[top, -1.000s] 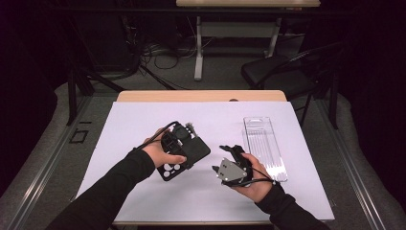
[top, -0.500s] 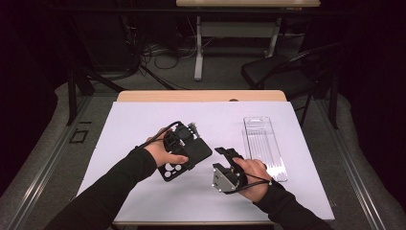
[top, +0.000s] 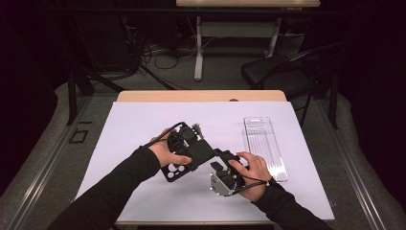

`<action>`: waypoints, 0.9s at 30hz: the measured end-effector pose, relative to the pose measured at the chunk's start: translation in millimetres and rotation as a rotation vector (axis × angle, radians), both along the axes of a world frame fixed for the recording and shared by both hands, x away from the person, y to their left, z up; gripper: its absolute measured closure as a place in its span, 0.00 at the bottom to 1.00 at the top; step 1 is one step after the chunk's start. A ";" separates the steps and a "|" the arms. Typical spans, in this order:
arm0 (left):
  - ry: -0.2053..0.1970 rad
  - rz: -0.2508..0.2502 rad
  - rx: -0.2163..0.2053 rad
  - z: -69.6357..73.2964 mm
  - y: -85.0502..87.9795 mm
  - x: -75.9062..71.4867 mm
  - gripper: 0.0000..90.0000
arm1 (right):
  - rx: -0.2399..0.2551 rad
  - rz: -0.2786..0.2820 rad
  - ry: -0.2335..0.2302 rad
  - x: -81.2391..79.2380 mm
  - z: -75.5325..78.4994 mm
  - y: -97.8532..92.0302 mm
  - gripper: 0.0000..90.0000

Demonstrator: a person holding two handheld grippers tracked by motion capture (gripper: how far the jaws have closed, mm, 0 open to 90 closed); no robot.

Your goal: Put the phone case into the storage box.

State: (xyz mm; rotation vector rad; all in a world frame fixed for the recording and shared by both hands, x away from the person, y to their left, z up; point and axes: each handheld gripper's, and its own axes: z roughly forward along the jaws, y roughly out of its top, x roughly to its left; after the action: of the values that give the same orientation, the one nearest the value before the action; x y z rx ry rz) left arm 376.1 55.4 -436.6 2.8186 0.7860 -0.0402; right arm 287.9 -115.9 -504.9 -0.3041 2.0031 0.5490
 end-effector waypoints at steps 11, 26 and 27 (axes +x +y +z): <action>0.013 -0.043 0.006 -1.8 -14.8 -4.8 0.16 | -0.113 0.036 -0.078 -2.6 -7.3 6.9 0.66; 0.020 -0.059 -0.005 -2.5 -24.0 -7.7 0.16 | -0.151 0.029 -0.139 -0.8 -11.3 6.5 0.74; 0.024 -0.060 -0.005 -2.7 -24.0 -7.4 0.16 | -0.157 0.031 -0.147 -0.9 -12.2 6.1 0.74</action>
State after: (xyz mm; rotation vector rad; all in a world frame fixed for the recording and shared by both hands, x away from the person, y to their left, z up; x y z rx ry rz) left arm 368.8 31.3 -439.4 2.8411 0.7055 -0.0849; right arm 287.0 -109.7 -517.1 -0.4593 1.9045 0.3774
